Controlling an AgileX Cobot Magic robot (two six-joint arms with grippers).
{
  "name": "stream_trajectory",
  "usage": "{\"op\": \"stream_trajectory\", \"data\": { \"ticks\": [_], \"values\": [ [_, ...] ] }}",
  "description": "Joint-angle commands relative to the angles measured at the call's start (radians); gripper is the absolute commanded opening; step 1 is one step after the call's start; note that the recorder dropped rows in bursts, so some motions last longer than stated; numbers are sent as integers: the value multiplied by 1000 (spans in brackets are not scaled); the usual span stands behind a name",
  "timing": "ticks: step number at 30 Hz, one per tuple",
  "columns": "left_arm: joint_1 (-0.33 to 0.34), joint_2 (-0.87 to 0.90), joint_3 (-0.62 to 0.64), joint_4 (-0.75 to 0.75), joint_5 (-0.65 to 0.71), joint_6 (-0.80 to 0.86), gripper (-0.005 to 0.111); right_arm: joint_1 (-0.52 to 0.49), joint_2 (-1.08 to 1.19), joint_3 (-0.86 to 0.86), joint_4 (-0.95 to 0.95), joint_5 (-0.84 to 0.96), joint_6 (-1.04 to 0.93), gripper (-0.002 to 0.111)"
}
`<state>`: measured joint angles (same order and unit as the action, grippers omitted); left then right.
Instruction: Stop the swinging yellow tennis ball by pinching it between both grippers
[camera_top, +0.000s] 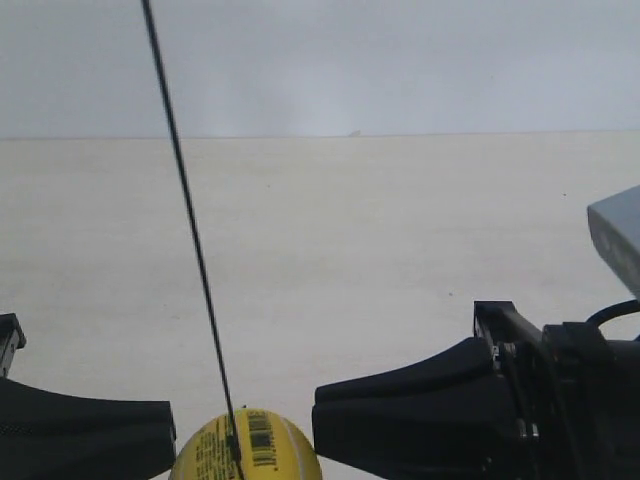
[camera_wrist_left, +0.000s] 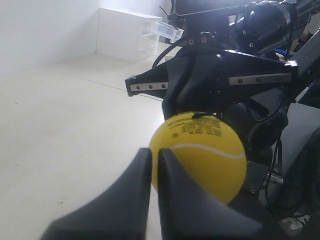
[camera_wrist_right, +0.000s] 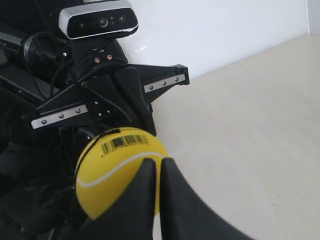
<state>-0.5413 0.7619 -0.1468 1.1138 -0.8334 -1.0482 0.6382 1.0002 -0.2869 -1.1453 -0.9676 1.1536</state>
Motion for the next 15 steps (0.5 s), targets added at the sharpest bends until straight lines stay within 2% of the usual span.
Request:
{"op": "stream_trajectory", "data": {
  "ticks": [1, 12, 15],
  "values": [
    [-3, -4, 13, 9, -12, -11, 5, 2, -1, -5, -31, -3, 5, 0],
    [-3, -4, 23, 11, -10, 1, 5, 2, -1, -5, -62, 14, 27, 0],
    [-3, -4, 31, 18, -44, 1, 5, 2, -1, -5, -84, -10, 44, 0]
  ]
}}
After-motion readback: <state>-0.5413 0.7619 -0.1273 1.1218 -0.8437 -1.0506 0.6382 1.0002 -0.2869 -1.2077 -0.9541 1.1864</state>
